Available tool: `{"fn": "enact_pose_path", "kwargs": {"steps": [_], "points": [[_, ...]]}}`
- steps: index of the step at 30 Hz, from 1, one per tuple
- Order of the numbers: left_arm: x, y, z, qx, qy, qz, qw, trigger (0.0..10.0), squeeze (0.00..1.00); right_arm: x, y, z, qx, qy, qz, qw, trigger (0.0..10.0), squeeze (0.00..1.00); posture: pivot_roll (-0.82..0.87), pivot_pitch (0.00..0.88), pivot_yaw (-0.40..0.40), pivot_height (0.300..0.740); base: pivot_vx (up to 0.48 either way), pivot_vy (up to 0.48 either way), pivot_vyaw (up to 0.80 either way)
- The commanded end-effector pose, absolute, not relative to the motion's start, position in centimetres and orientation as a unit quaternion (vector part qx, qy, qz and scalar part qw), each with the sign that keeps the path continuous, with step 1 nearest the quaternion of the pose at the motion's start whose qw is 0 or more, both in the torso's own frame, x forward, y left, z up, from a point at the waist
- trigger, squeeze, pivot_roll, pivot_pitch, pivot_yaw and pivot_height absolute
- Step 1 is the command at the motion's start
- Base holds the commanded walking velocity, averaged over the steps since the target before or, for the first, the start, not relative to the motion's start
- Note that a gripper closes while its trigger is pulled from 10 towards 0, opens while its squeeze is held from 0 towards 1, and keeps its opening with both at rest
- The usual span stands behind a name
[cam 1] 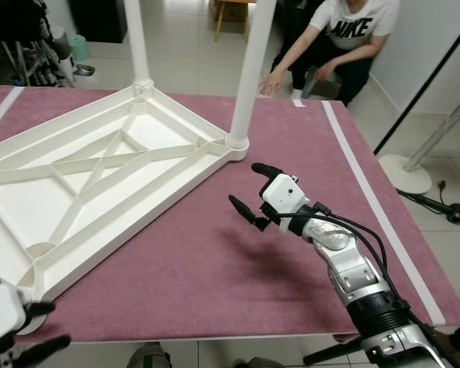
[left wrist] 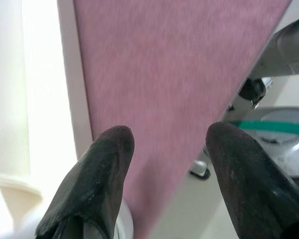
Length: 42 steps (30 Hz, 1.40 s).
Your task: Building children table
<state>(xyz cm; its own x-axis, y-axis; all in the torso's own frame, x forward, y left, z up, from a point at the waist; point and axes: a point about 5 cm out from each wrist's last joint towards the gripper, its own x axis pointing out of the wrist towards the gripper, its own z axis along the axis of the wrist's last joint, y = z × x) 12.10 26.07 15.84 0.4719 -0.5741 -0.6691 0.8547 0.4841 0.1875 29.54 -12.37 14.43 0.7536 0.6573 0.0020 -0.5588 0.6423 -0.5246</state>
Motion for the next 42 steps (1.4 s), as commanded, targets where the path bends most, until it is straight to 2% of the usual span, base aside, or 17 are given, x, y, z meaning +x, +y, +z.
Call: {"fn": "enact_pose_path", "kwargs": {"steps": [1,4,9,11,17,19,21,22,23,24,26,27,29,37,40,41,42], "points": [[12.6,24.9,15.6,0.254,0.25,-0.445,0.822,10.0,0.0,29.6,-12.4,14.3,-0.254,-0.096,0.337,0.901,10.0,0.0,0.17,0.0,0.0,0.74,0.0,0.0,0.0],[13.0,23.4,15.2,0.237,0.23,-0.474,0.816,10.0,0.0,29.5,-12.3,14.3,-0.252,-0.098,0.337,0.902,10.0,0.0,0.16,0.0,0.01,0.74,0.0,0.0,0.0],[11.6,23.8,14.1,0.229,0.264,-0.5,0.793,10.0,0.0,29.2,-12.6,14.2,-0.252,-0.095,0.332,0.904,10.0,0.0,0.15,0.0,0.016,0.74,0.0,0.0,0.0],[11.6,23.8,14.1,0.229,0.264,-0.5,0.793,10.0,0.0,29.2,-12.6,14.2,-0.252,-0.095,0.332,0.904,10.0,0.0,0.15,0.0,0.016,0.74,0.0,0.0,0.0],[9.5,27.0,13.7,0.253,0.335,-0.488,0.765,10.0,0.0,29.1,-12.8,14.0,-0.253,-0.092,0.33,0.905,10.0,0.0,0.18,0.0,0.015,0.74,0.0,0.0,0.0],[8.7,30.6,13.7,0.288,0.388,-0.438,0.758,10.0,0.0,29.2,-12.6,13.8,-0.25,-0.09,0.332,0.905,10.0,0.0,0.2,0.0,0.011,0.74,0.0,0.0,0.0],[8.7,30.6,13.7,0.288,0.388,-0.438,0.758,10.0,0.0,29.2,-12.6,13.8,-0.25,-0.09,0.332,0.905,10.0,0.0,0.2,0.0,0.011,0.74,0.0,0.0,0.0],[8.4,32.3,13.7,0.305,0.412,-0.41,0.755,10.0,0.0,29.3,-12.5,13.8,-0.249,-0.09,0.335,0.904,10.0,0.0,0.21,0.0,0.002,0.74,0.0,0.0,0.0],[8.4,32.3,13.7,0.305,0.412,-0.41,0.755,10.0,0.0,29.3,-12.5,13.8,-0.249,-0.09,0.335,0.904,10.0,0.0,0.21,0.0,0.002,0.74,0.0,0.0,0.0],[7.9,34.0,13.5,0.322,0.438,-0.385,0.746,10.0,0.0,29.3,-12.3,13.8,-0.248,-0.09,0.337,0.904,10.0,0.0,0.21,0.0,-0.001,0.74,0.0,0.0,0.0],[7.9,34.0,13.5,0.322,0.438,-0.385,0.746,10.0,0.0,29.3,-12.3,13.8,-0.248,-0.09,0.337,0.904,10.0,0.0,0.21,0.0,-0.001,0.74,0.0,0.0,0.0],[7.6,35.0,13.5,0.333,0.453,-0.367,0.741,10.0,0.0,29.4,-12.3,13.8,-0.248,-0.09,0.339,0.903,10.0,0.0,0.21,0.0,-0.004,0.74,0.0,0.0,0.0],[7.6,35.8,13.7,0.341,0.459,-0.351,0.741,10.0,0.0,29.5,-12.2,13.9,-0.248,-0.091,0.34,0.903,10.0,0.0,0.21,0.0,-0.008,0.74,0.0,0.0,0.0],[10.4,36.2,15.9,0.372,0.389,-0.3,0.788,10.0,0.0,29.5,-12.3,14.0,-0.249,-0.092,0.341,0.902,10.0,0.0,0.2,0.0,-0.011,0.74,0.0,0.0,0.0],[12.1,34.0,16.8,0.347,0.322,-0.326,0.818,10.0,0.0,29.4,-12.2,13.9,-0.247,-0.092,0.341,0.902,10.0,0.0,0.2,0.0,-0.008,0.74,0.0,0.0,0.0],[12.1,34.0,16.8,0.347,0.322,-0.326,0.818,10.0,0.0,29.4,-12.2,13.9,-0.247,-0.092,0.341,0.902,10.0,0.0,0.2,0.0,-0.008,0.74,0.0,0.0,0.0],[12.5,32.3,16.7,0.33,0.294,-0.361,0.821,10.0,0.0,29.4,-12.1,13.9,-0.246,-0.093,0.341,0.903,10.0,0.0,0.2,0.0,-0.004,0.74,0.0,0.0,0.0]]}}
